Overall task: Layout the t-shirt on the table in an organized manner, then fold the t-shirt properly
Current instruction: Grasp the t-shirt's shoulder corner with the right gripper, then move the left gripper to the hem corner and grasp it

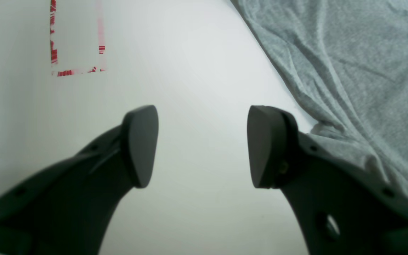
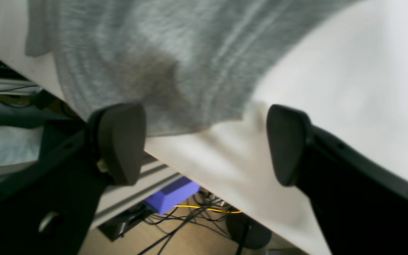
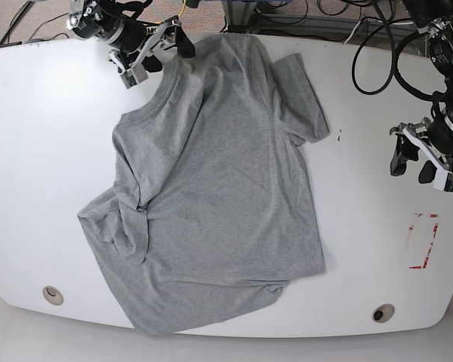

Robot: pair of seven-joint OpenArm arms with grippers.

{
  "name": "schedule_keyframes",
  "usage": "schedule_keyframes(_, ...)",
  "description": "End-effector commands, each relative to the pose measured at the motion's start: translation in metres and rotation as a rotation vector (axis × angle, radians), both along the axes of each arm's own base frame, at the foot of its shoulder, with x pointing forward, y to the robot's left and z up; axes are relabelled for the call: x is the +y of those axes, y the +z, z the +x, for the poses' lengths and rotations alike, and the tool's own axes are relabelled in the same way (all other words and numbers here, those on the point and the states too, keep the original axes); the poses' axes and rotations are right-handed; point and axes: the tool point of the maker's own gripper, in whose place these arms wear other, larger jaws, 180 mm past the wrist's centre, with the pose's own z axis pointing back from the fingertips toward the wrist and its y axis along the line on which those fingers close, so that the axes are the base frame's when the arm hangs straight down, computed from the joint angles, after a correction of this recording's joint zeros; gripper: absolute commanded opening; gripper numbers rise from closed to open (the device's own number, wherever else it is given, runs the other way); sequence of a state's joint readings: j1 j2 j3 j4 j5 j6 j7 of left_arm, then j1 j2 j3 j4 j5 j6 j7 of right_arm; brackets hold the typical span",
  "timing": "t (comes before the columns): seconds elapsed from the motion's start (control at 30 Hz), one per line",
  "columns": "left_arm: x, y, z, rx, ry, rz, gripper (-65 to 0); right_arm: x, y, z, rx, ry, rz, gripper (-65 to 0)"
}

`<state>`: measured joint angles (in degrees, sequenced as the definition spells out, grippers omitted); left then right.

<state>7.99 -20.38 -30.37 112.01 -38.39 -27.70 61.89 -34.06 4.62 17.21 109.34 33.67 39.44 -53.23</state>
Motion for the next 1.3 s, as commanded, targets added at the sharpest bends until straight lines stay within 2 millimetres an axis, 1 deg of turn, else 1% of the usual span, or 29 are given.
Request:
schedule_keyframes(0.0,0.004,0.015,0.005,-0.051,-0.004,0.015,-27.8,0.013,0.002,0.000,-0.008,0.029,0.041,-14.0)
schedule_keyframes(0.1,0.004,0.015,0.005,-0.051,-0.003,0.015,-27.8,0.018,-0.002,0.005,-0.007,0.038,0.056,-14.0)
schedule_keyframes(0.23,0.009,0.015,0.001,-0.047,0.012,0.017,-27.8,0.020,-0.011,0.006,0.015,0.034,0.068,-14.1)
schedule_keyframes(0.3,0.012,0.014,-0.001,-0.044,0.020,0.019,-27.8,0.019,-0.014,0.006,0.022,0.030,0.071,-14.1)
schedule_keyframes(0.4,0.015,0.014,-0.002,-0.046,0.027,0.022,-27.8,0.018,-0.015,0.014,0.014,0.024,0.073,-14.1)
schedule_keyframes(0.53,0.015,0.014,-0.003,-0.045,0.028,0.022,-27.8,0.013,-0.020,0.015,0.024,0.025,0.065,-15.2)
schedule_keyframes(0.6,0.015,0.014,-0.003,-0.045,0.028,0.022,-27.8,0.011,-0.021,0.019,0.021,0.029,0.059,-20.0)
schedule_keyframes(0.67,0.015,0.014,-0.003,-0.045,0.028,0.022,-27.8,0.010,-0.023,0.021,0.024,0.027,0.060,-28.1)
schedule_keyframes(0.73,0.015,0.014,-0.003,-0.045,0.028,0.022,-27.8,0.008,-0.026,0.022,0.032,0.022,0.062,-38.5)
schedule_keyframes(0.8,0.015,0.015,-0.002,-0.048,0.028,0.022,-27.8,0.007,-0.028,0.026,0.032,0.019,0.063,-52.0)
schedule_keyframes(0.87,0.014,0.016,-0.001,-0.051,0.029,0.017,-27.8,0.006,-0.030,0.026,0.038,0.016,0.062,-65.0)
schedule_keyframes(0.93,0.013,0.015,0.000,-0.050,0.027,0.017,-27.8,0.005,-0.030,0.027,0.036,0.018,0.059,-65.0)
schedule_keyframes(1.0,0.007,0.013,0.001,-0.044,0.011,0.012,-27.8,0.000,-0.029,0.026,0.034,0.027,0.042,-63.9)
schedule_keyframes(1.07,-0.004,0.011,0.007,-0.042,-0.020,0.018,-27.8,-0.005,-0.025,0.027,0.020,0.039,0.024,-65.0)
schedule_keyframes(1.13,-0.013,0.009,0.014,-0.042,-0.035,0.021,-27.8,-0.009,-0.024,0.023,0.022,0.048,0.008,-65.0)
schedule_keyframes(1.27,-0.020,0.007,0.028,-0.054,0.033,0.018,-27.8,-0.024,-0.015,0.021,-0.001,0.076,-0.045,-65.0)
